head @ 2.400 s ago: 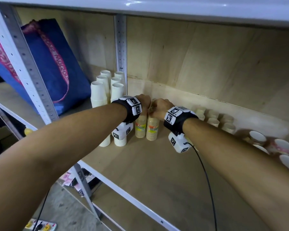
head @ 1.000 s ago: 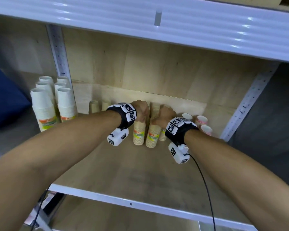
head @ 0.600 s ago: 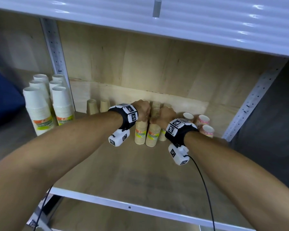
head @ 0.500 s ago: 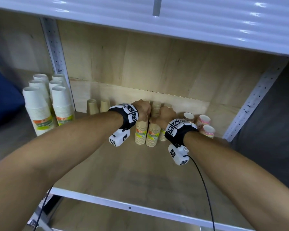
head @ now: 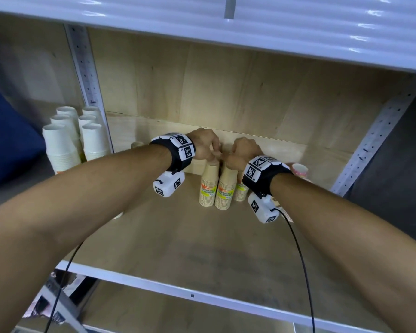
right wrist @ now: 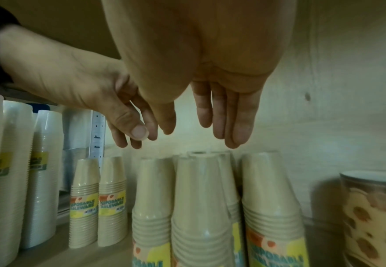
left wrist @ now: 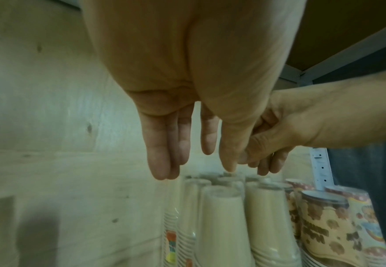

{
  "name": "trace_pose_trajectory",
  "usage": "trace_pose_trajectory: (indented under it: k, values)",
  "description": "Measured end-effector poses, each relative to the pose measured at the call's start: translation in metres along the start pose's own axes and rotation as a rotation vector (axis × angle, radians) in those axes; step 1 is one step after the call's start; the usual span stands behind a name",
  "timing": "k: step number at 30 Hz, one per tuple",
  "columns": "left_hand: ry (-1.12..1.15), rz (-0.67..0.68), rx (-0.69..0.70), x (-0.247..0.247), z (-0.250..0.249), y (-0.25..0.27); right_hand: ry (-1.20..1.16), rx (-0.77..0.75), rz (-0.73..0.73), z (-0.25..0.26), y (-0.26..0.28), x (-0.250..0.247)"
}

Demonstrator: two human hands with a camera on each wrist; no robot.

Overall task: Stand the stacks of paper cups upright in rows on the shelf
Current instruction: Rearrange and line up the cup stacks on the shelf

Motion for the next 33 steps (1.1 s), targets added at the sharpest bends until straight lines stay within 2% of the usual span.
trace_pose_trajectory:
  k: [8, 13, 18, 24, 30, 33]
  values:
    - [-0.031, -0.104, -0.119, -0.047, 0.044, 0.009, 0.016, -0.165, -0.05, 0.054, -0.013, -0.007]
    - [-0.078, -0.152, -0.233, -0.054, 0.087, 0.014, -0.028, -0.261, -0.046, 0.087, -0.02, 0.009]
    - [-0.134, -0.143, -0.42, -0.048, 0.123, 0.013, -0.061, -0.327, 0.041, 0.117, -0.029, 0.034]
    - [-0.138, -0.114, -0.551, -0.014, 0.17, 0.009, -0.038, -0.432, 0.139, 0.151, -0.04, 0.063]
    - [-0.047, -0.122, -0.619, 0.012, 0.196, 0.006, -0.014, -0.472, 0.205, 0.165, -0.055, 0.098]
    - [0.072, -0.191, -0.61, 0.019, 0.201, 0.006, -0.027, -0.475, 0.193, 0.166, -0.063, 0.111]
Point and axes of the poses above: each hand's wrist, its own y-axis away from the middle knuckle, its own x-axis out of the palm, z = x × y, the point moved 1 cm from there along -y, towards the middle knuckle, and after that the axes turned 1 degree about x, right-handed, at the moved point
